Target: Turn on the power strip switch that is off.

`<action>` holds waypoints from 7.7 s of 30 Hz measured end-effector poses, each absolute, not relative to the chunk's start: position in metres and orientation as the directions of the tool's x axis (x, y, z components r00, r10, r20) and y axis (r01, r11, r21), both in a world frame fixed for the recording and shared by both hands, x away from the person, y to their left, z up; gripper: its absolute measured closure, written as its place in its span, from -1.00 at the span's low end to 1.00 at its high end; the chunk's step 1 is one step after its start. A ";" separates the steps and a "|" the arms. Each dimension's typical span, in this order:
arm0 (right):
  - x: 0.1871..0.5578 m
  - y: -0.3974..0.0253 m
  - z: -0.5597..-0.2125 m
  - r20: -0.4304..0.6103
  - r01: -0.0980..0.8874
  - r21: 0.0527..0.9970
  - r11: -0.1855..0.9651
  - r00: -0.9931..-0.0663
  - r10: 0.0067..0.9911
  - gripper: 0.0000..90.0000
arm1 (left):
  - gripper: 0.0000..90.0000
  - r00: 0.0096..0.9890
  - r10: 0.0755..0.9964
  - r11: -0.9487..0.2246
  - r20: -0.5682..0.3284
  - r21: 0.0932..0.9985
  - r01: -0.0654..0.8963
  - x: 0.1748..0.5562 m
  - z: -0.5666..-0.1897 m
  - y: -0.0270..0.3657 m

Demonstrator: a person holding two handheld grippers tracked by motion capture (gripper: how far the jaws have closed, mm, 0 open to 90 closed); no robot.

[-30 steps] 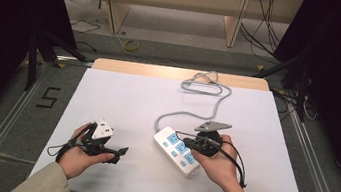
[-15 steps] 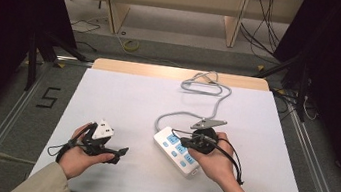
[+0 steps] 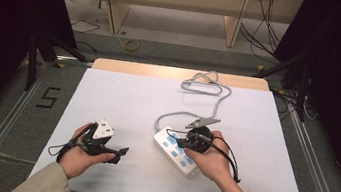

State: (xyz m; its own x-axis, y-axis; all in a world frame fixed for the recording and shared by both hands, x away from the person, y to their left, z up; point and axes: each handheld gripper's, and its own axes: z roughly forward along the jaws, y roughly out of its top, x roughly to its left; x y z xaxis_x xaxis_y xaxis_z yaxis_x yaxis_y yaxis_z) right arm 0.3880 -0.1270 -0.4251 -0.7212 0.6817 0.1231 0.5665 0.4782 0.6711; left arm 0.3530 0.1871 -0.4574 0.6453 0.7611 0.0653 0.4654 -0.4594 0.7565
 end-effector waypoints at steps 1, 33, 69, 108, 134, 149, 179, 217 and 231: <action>0.388 -0.126 -0.425 0.123 0.568 0.668 0.482 -0.722 0.681 1.00 | -0.66 0.646 0.760 -0.461 0.066 0.756 0.465 0.353 -0.457 0.187; 0.392 -0.107 -0.436 0.108 0.586 0.568 0.578 -0.749 0.654 1.00 | -0.66 0.651 0.757 -0.465 0.065 0.753 0.465 0.353 -0.458 0.187; 0.395 -0.101 -0.441 0.099 0.604 0.509 0.613 -0.749 0.656 1.00 | -0.66 0.655 0.753 -0.470 0.065 0.750 0.465 0.353 -0.458 0.186; 0.393 -0.095 -0.442 0.079 0.615 0.486 0.621 -0.738 0.670 1.00 | -0.66 0.654 0.754 -0.466 0.064 0.754 0.463 0.352 -0.458 0.186; 0.394 -0.094 -0.442 0.089 0.633 0.471 0.615 -0.727 0.681 1.00 | -0.66 0.656 0.752 -0.469 0.063 0.750 0.466 0.352 -0.458 0.185; 0.394 -0.094 -0.442 0.092 0.634 0.464 0.619 -0.730 0.678 1.00 | -0.66 0.654 0.754 -0.468 0.064 0.751 0.466 0.352 -0.458 0.185; 0.394 -0.099 -0.444 0.113 0.628 0.489 0.605 -0.733 0.671 1.00 | -0.66 0.654 0.754 -0.467 0.063 0.751 0.466 0.352 -0.459 0.185; 0.392 -0.108 -0.436 0.077 0.595 0.566 0.570 -0.727 0.683 0.81 | -0.66 0.654 0.754 -0.467 0.061 0.750 0.468 0.352 -0.459 0.186; 0.391 -0.121 -0.433 0.095 0.598 0.597 0.534 -0.714 0.694 0.70 | -0.66 0.651 0.757 -0.465 0.061 0.751 0.469 0.352 -0.459 0.186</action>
State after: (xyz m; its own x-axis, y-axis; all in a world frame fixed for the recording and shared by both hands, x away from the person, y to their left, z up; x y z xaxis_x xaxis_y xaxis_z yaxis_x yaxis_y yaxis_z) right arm 0.3907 -0.1213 -0.4326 -0.7141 0.6936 0.0947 0.5981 0.5342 0.5975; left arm 0.3520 0.1860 -0.4589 0.6511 0.7565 0.0609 0.4695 -0.4645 0.7508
